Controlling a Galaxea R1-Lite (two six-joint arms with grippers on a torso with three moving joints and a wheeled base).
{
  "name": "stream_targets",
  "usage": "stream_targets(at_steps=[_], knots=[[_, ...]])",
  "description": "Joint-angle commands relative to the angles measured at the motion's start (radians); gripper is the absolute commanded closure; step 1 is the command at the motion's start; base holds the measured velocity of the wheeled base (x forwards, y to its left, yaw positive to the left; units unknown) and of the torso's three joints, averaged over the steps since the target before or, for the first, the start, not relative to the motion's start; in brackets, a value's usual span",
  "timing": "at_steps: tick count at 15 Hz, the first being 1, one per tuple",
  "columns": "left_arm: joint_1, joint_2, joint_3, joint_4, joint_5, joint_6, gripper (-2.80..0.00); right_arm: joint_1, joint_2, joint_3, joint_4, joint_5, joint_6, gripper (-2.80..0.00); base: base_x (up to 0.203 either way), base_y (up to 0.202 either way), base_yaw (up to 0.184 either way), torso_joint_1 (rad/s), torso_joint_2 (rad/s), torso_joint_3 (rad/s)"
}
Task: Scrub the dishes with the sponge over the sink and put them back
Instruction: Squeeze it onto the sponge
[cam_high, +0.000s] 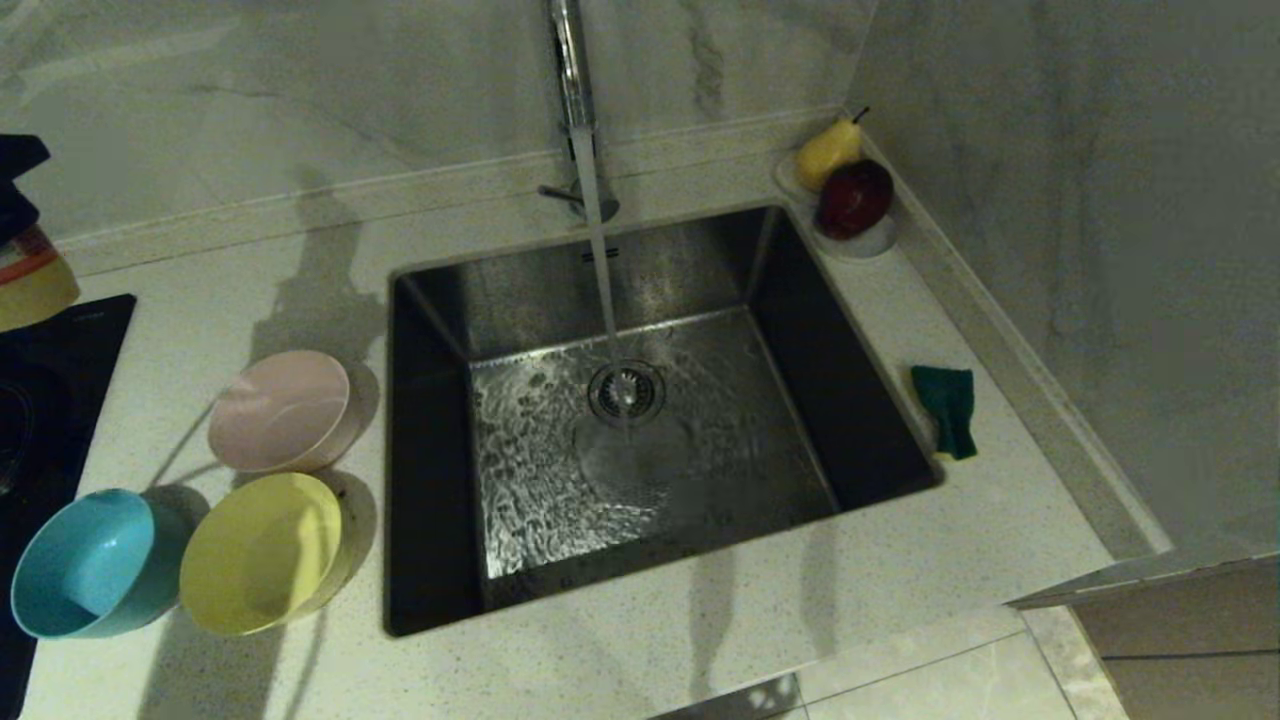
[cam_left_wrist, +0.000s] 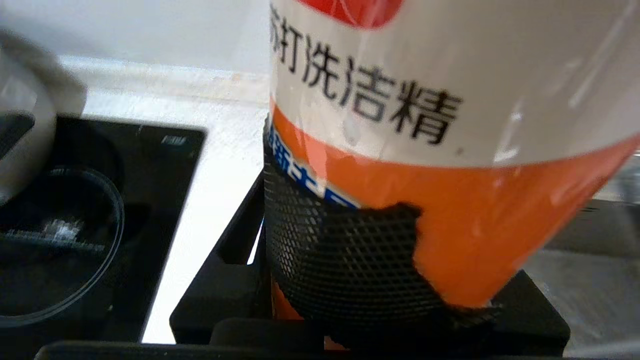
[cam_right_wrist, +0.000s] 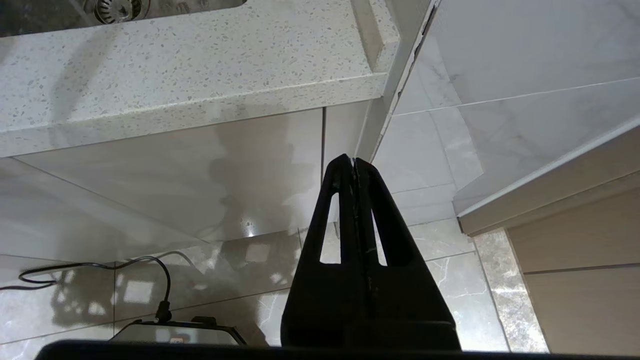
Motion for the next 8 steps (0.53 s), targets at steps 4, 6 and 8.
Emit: stream_targets(at_steps=[4, 6, 8], knots=[[-0.255, -0.075, 0.001, 0.005, -0.033, 0.235, 0.0, 0.0, -0.002, 0.0, 0.0, 0.0, 0.0, 0.0, 0.0, 0.0, 0.0, 0.0, 0.0, 0.0], [-0.348, -0.069, -0.006, 0.003, -0.033, 0.309, 0.0, 0.0, -0.002, 0.0, 0.0, 0.0, 0.0, 0.0, 0.0, 0.0, 0.0, 0.0, 0.0, 0.0], [-0.415, -0.059, -0.023, 0.011, -0.032, 0.408, 0.0, 0.0, -0.001, 0.0, 0.0, 0.0, 0.0, 0.0, 0.0, 0.0, 0.0, 0.0, 0.0, 0.0]])
